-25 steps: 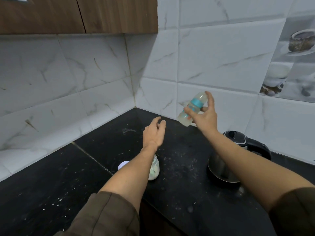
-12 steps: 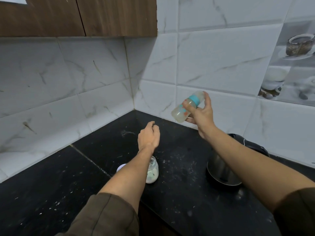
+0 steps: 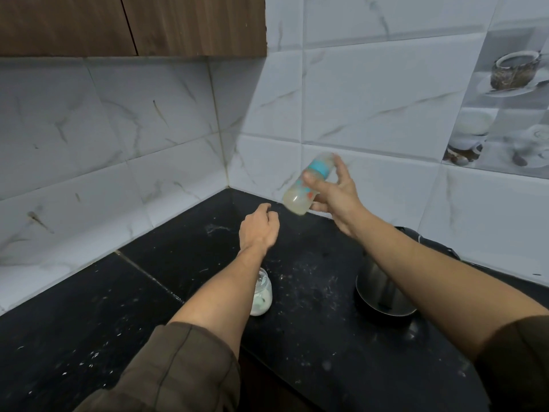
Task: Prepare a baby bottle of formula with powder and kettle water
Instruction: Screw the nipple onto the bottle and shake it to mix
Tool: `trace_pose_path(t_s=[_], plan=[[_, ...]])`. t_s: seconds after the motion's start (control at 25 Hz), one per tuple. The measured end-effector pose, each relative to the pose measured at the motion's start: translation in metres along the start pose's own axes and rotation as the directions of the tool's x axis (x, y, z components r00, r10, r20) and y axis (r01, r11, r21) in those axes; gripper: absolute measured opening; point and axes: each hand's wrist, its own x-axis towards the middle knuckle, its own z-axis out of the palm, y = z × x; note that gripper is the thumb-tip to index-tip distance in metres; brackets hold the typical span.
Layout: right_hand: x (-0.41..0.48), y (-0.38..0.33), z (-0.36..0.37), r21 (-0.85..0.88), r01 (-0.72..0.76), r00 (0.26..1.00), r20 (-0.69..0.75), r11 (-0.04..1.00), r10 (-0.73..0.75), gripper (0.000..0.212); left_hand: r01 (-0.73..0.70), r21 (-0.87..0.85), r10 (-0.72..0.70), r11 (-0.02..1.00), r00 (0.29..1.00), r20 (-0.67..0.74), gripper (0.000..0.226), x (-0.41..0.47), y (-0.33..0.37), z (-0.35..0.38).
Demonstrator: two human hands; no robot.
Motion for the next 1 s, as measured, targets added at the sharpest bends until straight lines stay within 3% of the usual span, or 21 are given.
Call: trace_pose_path(t_s=[0.08,0.12,0.2,0.28,0.36,0.56,0.6,0.72,0.8,0.88,1.0], plan=[[-0.009,0.003,0.001,-0.202,0.012,0.981,0.193,0.979,0.028,0.087,-0.009,0.024,0.009,1.0,1.0,-0.01,0.046,-0.001,0.001,0.0],[-0.01,0.004,0.0,-0.224,0.026,0.974,0.226,0.974,0.026,0.088,-0.008,0.026,0.008,1.0,1.0,-0.012,0.046,-0.002,0.001,0.0],[-0.008,0.001,-0.004,-0.121,0.045,0.993,0.114,0.992,-0.031,0.091,0.003,0.016,-0.003,1.0,1.0,-0.009,0.047,-0.001,-0.002,-0.001],[0.001,-0.004,-0.008,0.084,0.068,0.992,-0.114,0.994,-0.058,0.092,0.019,0.009,-0.019,1.0,1.0,-0.004,0.048,-0.001,-0.004,0.0],[0.007,-0.006,-0.011,0.226,0.086,0.98,-0.193,0.97,-0.042,0.091,0.028,-0.001,-0.028,1.0,1.0,-0.005,0.048,0.0,-0.004,-0.001],[-0.01,0.004,-0.006,-0.184,0.022,0.985,0.17,0.983,0.01,0.091,-0.023,0.034,0.023,0.999,1.0,-0.003,0.047,0.0,0.006,0.0],[-0.011,0.005,-0.006,-0.158,0.026,0.985,0.171,0.987,0.001,0.091,-0.028,0.032,0.028,0.999,1.0,-0.002,0.047,0.001,0.007,-0.001],[-0.004,-0.003,-0.007,0.159,0.042,0.993,-0.115,0.986,-0.024,0.091,-0.022,0.01,0.022,1.0,1.0,0.002,0.048,0.003,0.004,0.0],[0.004,-0.007,-0.007,0.308,0.056,0.978,-0.21,0.95,0.01,0.09,-0.015,0.013,0.014,1.0,1.0,0.008,0.048,0.001,0.004,-0.001],[-0.001,-0.009,-0.003,0.231,-0.013,0.995,-0.097,0.973,0.037,0.086,-0.024,0.016,0.023,1.0,1.0,0.015,0.047,0.001,0.004,0.001],[-0.015,-0.004,0.003,-0.114,-0.044,0.987,0.15,0.992,0.061,0.078,-0.05,0.034,0.049,0.998,0.998,0.025,0.045,0.001,0.005,0.003]])
